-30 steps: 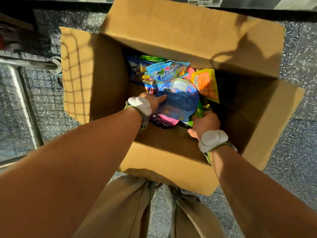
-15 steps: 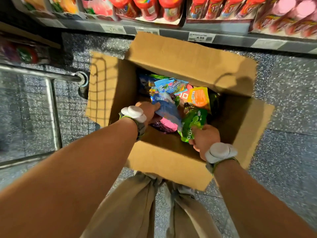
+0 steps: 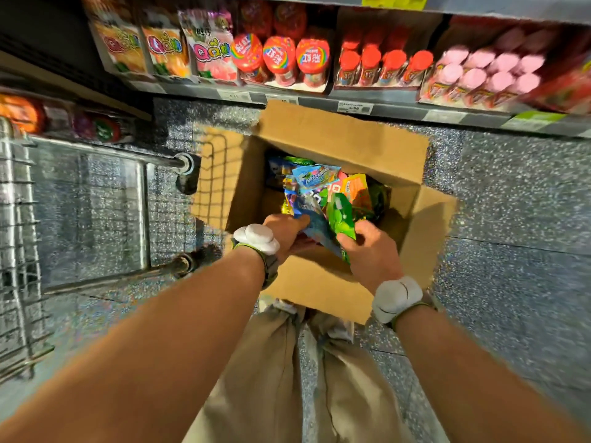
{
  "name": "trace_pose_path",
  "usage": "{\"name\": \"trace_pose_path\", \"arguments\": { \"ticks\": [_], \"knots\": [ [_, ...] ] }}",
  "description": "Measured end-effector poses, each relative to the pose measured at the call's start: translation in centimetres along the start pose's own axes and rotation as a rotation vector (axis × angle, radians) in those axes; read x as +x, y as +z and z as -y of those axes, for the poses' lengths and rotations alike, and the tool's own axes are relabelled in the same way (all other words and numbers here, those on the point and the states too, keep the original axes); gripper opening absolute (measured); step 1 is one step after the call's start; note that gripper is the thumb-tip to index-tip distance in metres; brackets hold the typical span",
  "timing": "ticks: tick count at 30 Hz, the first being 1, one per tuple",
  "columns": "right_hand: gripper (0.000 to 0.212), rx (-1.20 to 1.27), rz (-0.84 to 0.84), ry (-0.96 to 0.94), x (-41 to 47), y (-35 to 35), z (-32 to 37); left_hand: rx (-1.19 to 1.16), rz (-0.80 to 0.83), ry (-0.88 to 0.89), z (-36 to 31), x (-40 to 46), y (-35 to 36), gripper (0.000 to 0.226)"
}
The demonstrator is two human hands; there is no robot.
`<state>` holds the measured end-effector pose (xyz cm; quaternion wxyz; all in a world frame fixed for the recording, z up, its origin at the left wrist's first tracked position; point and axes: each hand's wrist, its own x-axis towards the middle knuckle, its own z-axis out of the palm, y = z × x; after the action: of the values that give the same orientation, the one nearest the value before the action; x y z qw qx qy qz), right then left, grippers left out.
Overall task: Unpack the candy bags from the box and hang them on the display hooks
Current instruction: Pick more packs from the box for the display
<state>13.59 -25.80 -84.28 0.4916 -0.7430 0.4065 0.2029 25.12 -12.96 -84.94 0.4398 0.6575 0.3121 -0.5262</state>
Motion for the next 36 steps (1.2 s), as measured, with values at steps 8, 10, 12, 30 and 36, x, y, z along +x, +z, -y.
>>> {"name": "trace_pose_path", "arguments": {
  "ticks": [8,10,12,30,36],
  "knots": [
    [0.019,-0.017,0.057,-0.197,-6.3,-4.2,3.3,-0.329,0.059,-0.041,-0.3,-8.3,0.9,0.019],
    [0.019,-0.025,0.074,-0.175,-7.3,-5.1,4.3,-0.368,0.082,-0.052,-0.8,-9.8,0.8,0.018],
    [0.024,0.027,0.058,-0.137,-8.3,-5.9,5.8,-0.364,0.092,-0.075,-1.8,-11.2,0.9,0.02],
    [0.014,-0.245,-0.056,-0.404,-14.4,-9.9,12.3,-0.201,0.208,-0.193,-7.2,-22.4,-0.4,0.027],
    [0.014,-0.21,-0.128,-0.447,-17.9,-12.2,14.5,-0.036,0.262,-0.165,-7.1,-25.9,-0.6,0.024]
  ]
}}
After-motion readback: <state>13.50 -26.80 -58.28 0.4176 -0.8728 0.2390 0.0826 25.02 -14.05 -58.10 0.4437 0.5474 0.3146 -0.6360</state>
